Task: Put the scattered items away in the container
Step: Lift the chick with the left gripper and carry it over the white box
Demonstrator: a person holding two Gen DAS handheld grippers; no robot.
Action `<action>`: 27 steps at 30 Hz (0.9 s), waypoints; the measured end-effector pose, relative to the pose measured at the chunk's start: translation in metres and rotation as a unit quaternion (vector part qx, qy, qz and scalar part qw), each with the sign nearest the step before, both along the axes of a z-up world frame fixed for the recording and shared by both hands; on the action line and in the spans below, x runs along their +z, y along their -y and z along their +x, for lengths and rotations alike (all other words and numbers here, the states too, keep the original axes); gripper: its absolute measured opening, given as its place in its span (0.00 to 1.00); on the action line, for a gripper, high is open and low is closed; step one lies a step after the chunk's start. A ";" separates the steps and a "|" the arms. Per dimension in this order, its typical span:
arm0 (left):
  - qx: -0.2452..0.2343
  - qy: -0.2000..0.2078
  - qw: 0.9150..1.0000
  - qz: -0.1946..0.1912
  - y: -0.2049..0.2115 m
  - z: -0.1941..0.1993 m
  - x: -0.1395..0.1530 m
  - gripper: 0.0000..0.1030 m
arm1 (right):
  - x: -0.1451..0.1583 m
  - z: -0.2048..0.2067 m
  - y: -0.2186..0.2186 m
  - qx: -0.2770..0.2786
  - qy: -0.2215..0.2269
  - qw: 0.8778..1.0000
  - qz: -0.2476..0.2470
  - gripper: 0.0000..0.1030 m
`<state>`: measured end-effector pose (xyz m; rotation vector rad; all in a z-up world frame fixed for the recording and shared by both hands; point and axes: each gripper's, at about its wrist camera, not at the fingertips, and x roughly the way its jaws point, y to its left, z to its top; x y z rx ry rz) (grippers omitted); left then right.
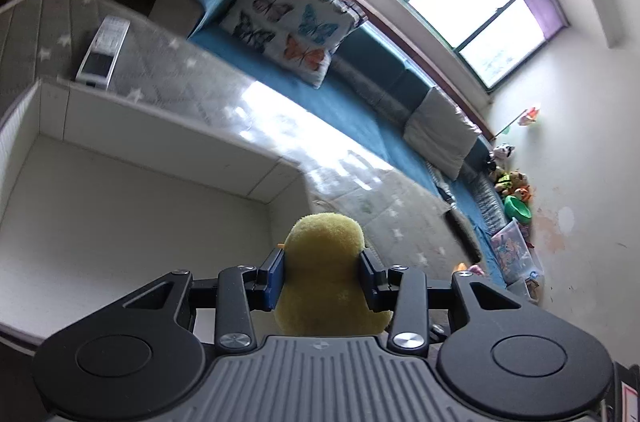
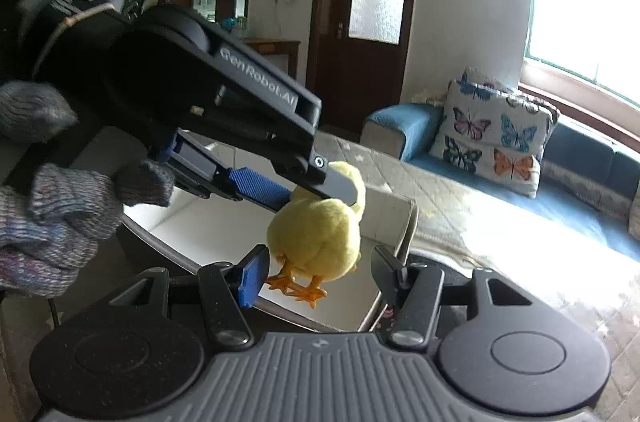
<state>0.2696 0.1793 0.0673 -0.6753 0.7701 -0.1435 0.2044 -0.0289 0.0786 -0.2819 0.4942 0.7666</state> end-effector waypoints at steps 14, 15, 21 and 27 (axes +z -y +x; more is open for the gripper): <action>-0.022 -0.069 0.997 0.030 0.008 0.027 -0.042 0.42 | -0.024 0.044 0.000 -0.020 -0.041 0.999 -0.010 0.56; -0.025 -0.071 0.997 0.035 0.009 0.027 -0.042 0.42 | -0.024 0.046 -0.001 -0.022 -0.041 0.999 -0.010 0.56; -0.029 -0.075 0.996 0.037 0.010 0.027 -0.043 0.42 | -0.027 0.050 -0.006 -0.037 -0.033 0.999 -0.019 0.56; -0.022 -0.063 0.997 0.040 0.005 0.019 -0.032 0.42 | -0.025 0.047 -0.006 -0.038 -0.023 0.999 -0.029 0.55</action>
